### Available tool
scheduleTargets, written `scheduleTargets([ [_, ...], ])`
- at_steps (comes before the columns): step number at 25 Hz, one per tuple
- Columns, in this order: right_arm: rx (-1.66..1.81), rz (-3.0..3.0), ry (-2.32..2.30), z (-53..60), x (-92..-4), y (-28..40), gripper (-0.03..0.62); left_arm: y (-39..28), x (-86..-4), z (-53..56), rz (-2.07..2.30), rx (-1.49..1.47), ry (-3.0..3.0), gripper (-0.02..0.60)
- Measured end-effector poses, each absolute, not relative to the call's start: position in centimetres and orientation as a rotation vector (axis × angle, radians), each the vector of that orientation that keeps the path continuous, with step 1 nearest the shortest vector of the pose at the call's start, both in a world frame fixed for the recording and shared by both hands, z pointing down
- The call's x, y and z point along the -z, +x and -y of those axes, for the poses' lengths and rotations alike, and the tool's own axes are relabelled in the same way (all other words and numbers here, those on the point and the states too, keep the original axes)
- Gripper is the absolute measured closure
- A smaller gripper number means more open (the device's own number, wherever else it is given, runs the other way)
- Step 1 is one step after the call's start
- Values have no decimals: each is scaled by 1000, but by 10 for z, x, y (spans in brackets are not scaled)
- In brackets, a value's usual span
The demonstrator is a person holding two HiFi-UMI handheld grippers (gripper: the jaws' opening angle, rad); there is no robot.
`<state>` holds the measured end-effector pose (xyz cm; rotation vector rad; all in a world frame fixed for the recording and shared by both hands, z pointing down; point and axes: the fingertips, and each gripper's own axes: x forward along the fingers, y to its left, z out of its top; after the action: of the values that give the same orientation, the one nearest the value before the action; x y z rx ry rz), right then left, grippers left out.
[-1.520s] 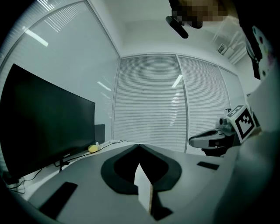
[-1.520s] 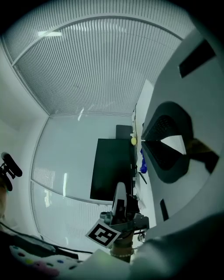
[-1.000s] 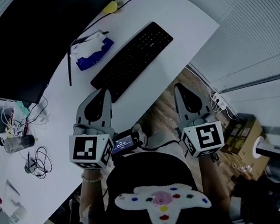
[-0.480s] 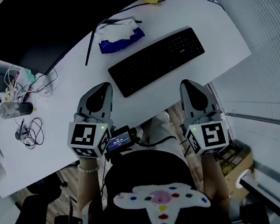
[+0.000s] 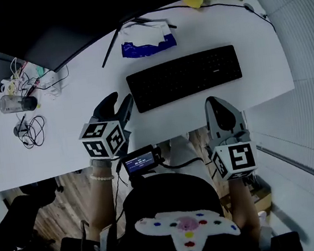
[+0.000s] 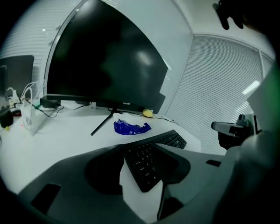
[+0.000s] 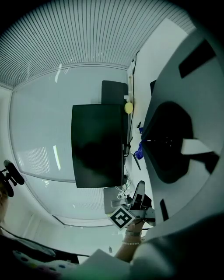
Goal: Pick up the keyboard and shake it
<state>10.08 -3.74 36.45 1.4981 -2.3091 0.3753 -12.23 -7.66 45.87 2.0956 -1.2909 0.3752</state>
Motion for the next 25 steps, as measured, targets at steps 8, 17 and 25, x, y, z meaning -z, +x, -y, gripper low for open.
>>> scheduleTargets([
  [8, -406, 2313, 1404, 47, -380, 120, 557, -103, -513, 76, 1265, -375, 1901, 331],
  [17, -404, 2312, 1363, 44, -389, 132, 557, -92, -542, 78, 1234, -363, 1807, 328],
  [25, -434, 2286, 1390, 44, -396, 147, 557, -83, -549, 80, 1202, -350, 1773, 339],
])
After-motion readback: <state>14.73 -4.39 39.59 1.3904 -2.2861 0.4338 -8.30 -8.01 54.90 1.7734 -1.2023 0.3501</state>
